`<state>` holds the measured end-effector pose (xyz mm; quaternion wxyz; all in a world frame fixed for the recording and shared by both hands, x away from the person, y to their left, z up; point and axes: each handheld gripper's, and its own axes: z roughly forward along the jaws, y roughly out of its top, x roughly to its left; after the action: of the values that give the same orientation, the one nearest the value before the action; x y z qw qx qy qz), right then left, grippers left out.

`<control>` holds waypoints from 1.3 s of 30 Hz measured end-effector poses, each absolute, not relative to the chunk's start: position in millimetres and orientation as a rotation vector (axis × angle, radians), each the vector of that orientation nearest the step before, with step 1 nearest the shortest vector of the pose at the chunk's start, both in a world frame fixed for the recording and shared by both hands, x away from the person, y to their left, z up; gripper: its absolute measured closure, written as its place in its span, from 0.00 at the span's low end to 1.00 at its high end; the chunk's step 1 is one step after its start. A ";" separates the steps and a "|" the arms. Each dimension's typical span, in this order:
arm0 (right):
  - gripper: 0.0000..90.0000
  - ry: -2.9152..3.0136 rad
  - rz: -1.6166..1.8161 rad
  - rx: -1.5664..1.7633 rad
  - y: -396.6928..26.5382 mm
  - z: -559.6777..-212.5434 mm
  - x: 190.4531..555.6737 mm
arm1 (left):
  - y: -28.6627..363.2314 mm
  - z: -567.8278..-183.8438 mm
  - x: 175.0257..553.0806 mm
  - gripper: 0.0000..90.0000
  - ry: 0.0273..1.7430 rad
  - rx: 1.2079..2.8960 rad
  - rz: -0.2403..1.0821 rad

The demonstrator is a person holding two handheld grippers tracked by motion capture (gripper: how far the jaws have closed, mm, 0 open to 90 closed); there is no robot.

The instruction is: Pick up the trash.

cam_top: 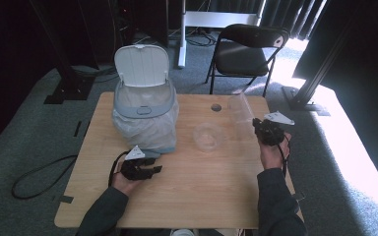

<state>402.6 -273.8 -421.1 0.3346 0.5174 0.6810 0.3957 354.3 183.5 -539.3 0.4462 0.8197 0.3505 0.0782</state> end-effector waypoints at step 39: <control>0.96 1.782 1.091 1.269 -258.2 -384.4 416.2 | 173.3 -544.9 355.3 0.51 0.851 2.101 0.150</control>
<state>416.2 -258.2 -384.4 0.3414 0.4879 0.6851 0.4196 355.3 173.3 -544.9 0.4212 0.8388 0.3397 0.0599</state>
